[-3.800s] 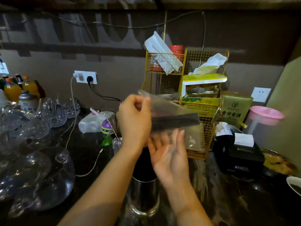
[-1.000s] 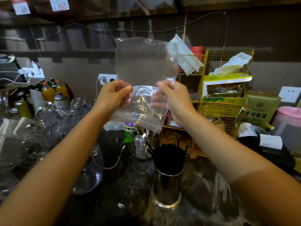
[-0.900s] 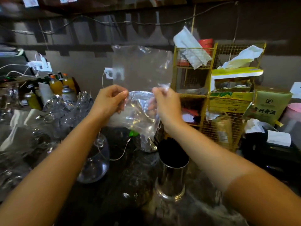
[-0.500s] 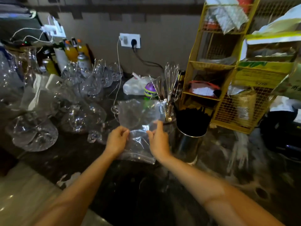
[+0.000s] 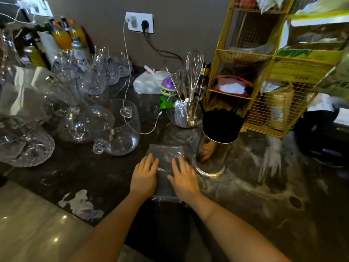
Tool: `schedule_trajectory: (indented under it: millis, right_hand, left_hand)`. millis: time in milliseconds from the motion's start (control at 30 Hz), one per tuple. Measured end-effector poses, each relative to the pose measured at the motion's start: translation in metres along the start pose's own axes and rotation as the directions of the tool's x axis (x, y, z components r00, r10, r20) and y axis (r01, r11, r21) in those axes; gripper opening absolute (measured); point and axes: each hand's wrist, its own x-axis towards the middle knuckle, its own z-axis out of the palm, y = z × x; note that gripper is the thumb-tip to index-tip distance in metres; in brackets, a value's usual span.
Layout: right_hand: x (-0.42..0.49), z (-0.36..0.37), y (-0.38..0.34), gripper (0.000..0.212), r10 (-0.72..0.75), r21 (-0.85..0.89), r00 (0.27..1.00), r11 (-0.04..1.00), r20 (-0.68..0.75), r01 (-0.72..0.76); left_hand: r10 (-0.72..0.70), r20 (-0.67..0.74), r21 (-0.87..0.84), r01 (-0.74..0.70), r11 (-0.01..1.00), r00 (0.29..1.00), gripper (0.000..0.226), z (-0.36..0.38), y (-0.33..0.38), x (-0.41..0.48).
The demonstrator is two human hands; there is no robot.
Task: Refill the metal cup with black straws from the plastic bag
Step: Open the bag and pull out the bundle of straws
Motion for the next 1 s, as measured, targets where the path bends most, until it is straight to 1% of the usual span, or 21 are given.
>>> schedule_trajectory:
  millis: [33,100,167,233,333,400,467,500,533,600,700,767,833,900,967,1000]
  right_hand:
    - [-0.002,0.003,0.001,0.064,-0.045,-0.011,0.998,0.999,0.042,0.046]
    - [-0.007,0.009,0.004,0.063,-0.096,-0.01,0.988,0.995,0.123,0.098]
    - [-0.01,0.012,0.008,0.065,-0.097,0.006,0.982,0.995,0.161,0.098]
    - [-0.008,0.012,0.01,0.067,-0.094,-0.005,0.979,0.995,0.18,0.097]
    - [-0.007,0.008,0.013,0.068,-0.109,-0.037,0.973,0.992,0.203,0.119]
    - [-0.008,0.004,0.014,0.068,-0.106,-0.019,0.968,0.993,0.227,0.113]
    - [-0.009,-0.006,0.014,0.066,-0.086,0.068,0.968,0.995,0.235,0.072]
    - [-0.009,-0.014,0.013,0.065,-0.082,0.124,0.971,0.991,0.224,0.055]
    - [-0.01,-0.024,0.011,0.065,-0.082,0.181,0.975,0.982,0.204,0.044]
    - [-0.012,-0.048,0.009,0.064,-0.096,0.291,0.985,0.955,0.143,0.051]
    - [-0.018,-0.091,0.006,0.064,-0.141,0.403,0.99,0.905,-0.014,0.135]
    - [-0.025,-0.122,0.004,0.063,-0.152,0.459,0.979,0.866,-0.136,0.198]
    - [-0.031,-0.152,0.007,0.061,-0.145,0.498,0.954,0.827,-0.261,0.262]
    - [-0.036,-0.181,0.015,0.055,-0.108,0.507,0.907,0.8,-0.407,0.322]
    - [-0.037,-0.209,0.03,0.047,-0.039,0.472,0.839,0.812,-0.543,0.344]
    - [-0.036,-0.221,0.039,0.045,0.004,0.464,0.814,0.824,-0.581,0.327]
  left_hand:
    - [0.044,0.041,-0.019,-0.043,0.999,0.998,0.047,0.002,-0.003,0.001]
    - [0.112,0.16,0.01,-0.115,0.993,0.981,0.047,0.01,-0.009,0.004]
    - [0.096,0.234,-0.009,-0.097,0.995,0.968,0.048,0.015,-0.012,0.005]
    - [0.058,0.245,-0.029,-0.052,0.998,0.968,0.048,0.016,-0.012,0.005]
    - [0.049,0.277,-0.026,-0.043,0.999,0.96,0.049,0.014,-0.012,0.005]
    - [0.006,0.326,-0.102,0.029,0.994,0.946,0.049,0.008,-0.009,0.01]
    - [-0.034,0.357,-0.253,0.132,0.958,0.934,0.049,-0.004,-0.002,0.017]
    - [-0.042,0.345,-0.338,0.166,0.926,0.938,0.05,-0.011,0.002,0.022]
    - [-0.048,0.322,-0.412,0.186,0.892,0.945,0.052,-0.02,0.007,0.027]
    - [-0.038,0.257,-0.526,0.173,0.833,0.966,0.055,-0.04,0.018,0.04]
    - [0.032,0.154,-0.636,0.074,0.768,0.988,0.058,-0.071,0.04,0.062]
    - [0.087,0.076,-0.696,-0.009,0.718,0.993,0.06,-0.089,0.055,0.077]
    - [0.107,0.016,-0.755,-0.058,0.653,0.994,0.063,-0.105,0.069,0.089]
    - [0.106,-0.018,-0.794,-0.079,0.603,0.994,0.07,-0.117,0.079,0.099]
    - [0.107,-0.045,-0.795,-0.1,0.598,0.993,0.075,-0.124,0.084,0.108]
    - [0.106,-0.054,-0.785,-0.108,0.61,0.993,0.075,-0.126,0.086,0.11]
